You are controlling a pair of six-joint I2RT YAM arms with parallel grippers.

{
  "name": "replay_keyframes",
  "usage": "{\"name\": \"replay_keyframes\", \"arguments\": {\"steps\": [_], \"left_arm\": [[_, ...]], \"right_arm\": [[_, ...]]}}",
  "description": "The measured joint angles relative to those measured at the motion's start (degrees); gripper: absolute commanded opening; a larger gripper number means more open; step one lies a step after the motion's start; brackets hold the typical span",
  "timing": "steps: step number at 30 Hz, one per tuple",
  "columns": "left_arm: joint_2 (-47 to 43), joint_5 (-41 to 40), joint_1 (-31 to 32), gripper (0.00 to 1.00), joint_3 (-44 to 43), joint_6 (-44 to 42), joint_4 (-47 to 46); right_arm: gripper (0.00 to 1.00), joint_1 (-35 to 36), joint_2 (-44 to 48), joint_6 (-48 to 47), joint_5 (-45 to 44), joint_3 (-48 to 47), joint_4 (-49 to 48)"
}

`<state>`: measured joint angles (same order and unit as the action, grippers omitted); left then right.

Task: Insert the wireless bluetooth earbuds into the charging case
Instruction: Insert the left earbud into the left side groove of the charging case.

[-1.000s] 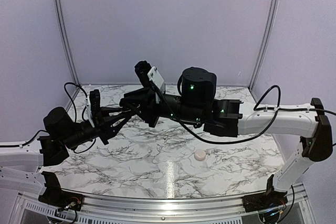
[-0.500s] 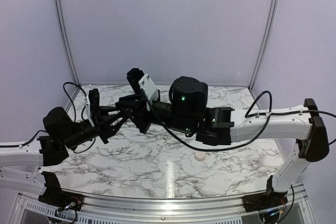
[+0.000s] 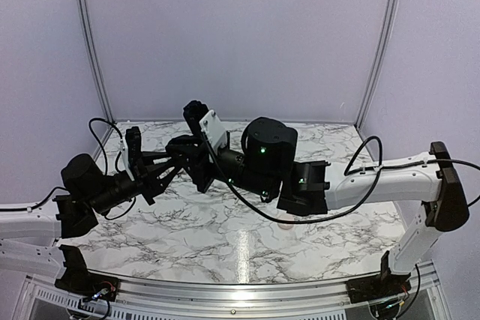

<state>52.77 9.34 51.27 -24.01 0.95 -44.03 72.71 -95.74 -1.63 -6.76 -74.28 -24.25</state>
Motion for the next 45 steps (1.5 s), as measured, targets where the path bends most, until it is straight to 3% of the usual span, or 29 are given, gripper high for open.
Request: {"name": "replay_keyframes", "arguments": {"steps": [45], "left_arm": [[-1.2,-0.8,0.0,0.00,0.7,0.1,-0.1]], "right_arm": [[0.11,0.3,-2.8,0.5,-5.4,-0.9,-4.0]]}}
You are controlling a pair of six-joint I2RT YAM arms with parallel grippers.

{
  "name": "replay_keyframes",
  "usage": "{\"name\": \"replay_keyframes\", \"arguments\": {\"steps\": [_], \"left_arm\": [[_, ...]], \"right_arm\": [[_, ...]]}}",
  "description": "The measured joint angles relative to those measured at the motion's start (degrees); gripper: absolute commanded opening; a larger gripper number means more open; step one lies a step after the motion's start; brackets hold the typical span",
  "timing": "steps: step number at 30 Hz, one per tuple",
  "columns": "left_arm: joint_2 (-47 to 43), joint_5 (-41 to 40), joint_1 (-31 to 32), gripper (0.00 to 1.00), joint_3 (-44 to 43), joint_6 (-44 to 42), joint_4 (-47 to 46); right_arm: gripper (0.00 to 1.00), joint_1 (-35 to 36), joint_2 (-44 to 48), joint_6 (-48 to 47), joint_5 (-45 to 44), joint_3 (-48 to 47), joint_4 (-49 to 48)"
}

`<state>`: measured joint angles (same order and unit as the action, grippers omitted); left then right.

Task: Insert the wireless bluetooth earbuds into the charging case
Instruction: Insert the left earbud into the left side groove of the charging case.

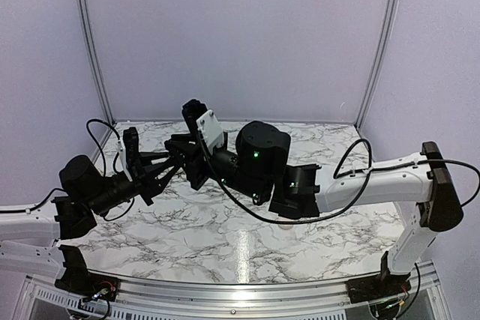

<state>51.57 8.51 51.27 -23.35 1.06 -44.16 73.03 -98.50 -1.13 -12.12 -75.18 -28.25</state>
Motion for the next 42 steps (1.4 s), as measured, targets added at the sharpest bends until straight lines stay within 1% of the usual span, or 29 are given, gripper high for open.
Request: {"name": "replay_keyframes", "arguments": {"steps": [9,19,29,42], "left_arm": [[-1.3,-1.4,0.0,0.00,0.7,0.0,0.9],[-1.5,-3.6,0.0,0.00,0.8,0.0,1.6],[-1.4,-4.1,0.0,0.00,1.0,-0.1,1.2],[-1.3,-4.6,0.0,0.00,1.0,-0.9,0.4]], "right_arm": [[0.06,0.2,-0.2,4.0,-3.3,0.0,-0.2],[0.03,0.0,-1.2,5.4,-4.6,0.0,-1.4],[0.02,0.0,-1.5,5.6,-3.1,-0.1,-1.7],[0.02,-0.1,-3.5,5.8,-1.1,-2.9,-1.2]]}}
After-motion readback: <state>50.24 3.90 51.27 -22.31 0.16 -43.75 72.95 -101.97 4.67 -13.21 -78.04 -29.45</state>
